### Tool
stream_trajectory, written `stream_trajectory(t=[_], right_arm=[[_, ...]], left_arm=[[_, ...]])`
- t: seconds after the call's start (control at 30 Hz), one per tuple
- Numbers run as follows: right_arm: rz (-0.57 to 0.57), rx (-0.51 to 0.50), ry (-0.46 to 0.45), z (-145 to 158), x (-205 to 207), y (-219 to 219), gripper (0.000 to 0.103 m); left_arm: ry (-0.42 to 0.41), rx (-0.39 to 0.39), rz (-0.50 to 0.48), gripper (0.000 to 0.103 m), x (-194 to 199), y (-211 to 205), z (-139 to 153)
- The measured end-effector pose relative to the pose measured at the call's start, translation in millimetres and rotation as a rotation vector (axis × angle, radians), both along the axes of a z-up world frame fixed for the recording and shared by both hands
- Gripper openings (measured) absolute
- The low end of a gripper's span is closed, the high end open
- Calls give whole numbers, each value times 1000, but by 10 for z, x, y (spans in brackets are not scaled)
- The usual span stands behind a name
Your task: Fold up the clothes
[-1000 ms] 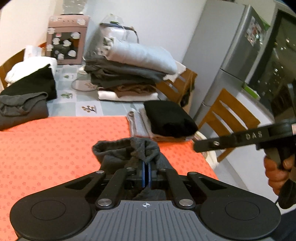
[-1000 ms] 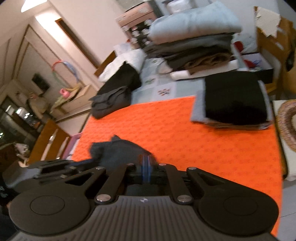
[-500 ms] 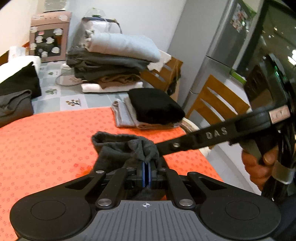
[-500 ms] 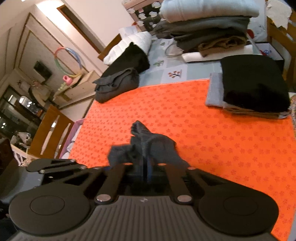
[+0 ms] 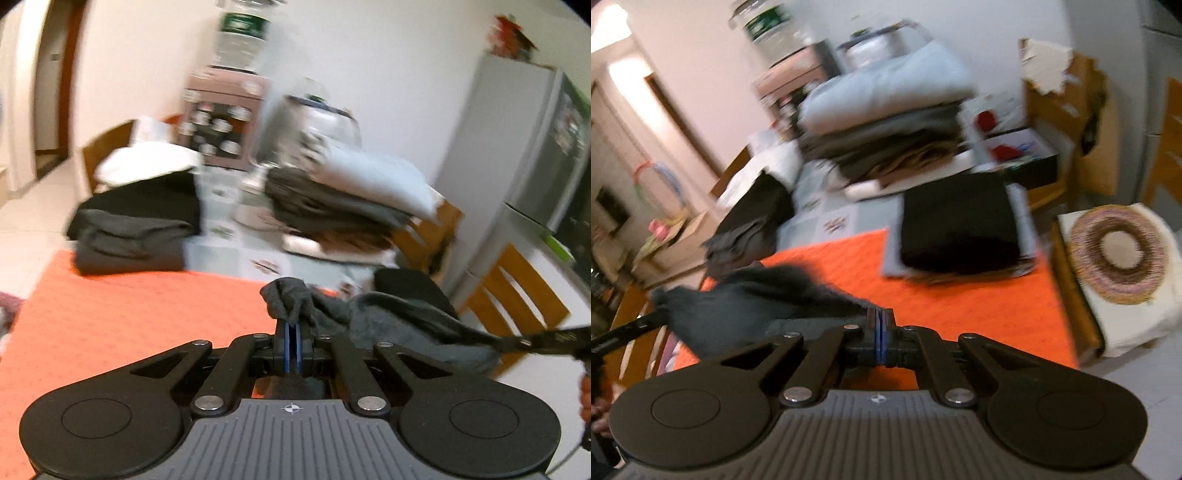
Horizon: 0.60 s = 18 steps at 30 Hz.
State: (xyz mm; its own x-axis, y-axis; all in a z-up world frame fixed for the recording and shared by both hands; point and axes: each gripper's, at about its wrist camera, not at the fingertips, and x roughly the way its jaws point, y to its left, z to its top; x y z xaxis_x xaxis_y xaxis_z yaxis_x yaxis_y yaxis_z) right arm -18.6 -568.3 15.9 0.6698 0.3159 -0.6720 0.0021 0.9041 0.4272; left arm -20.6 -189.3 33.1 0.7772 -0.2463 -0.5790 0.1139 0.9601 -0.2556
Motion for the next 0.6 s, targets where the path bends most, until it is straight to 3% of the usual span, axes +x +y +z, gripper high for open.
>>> stream_trajectory(t=[0.07, 0.17, 0.3, 0.6], right_arm=[[-31, 29, 3, -13, -28, -150, 1], [-80, -23, 15, -101, -51, -272, 1], [-98, -34, 60, -300, -39, -394, 1], [93, 19, 94, -433, 6, 129, 6]], left_arm=[[7, -14, 26, 5, -7, 114, 29], [23, 41, 50, 5, -18, 133, -32], [120, 29, 29, 6, 16, 126, -329], [116, 37, 0, 6, -32, 114, -421]])
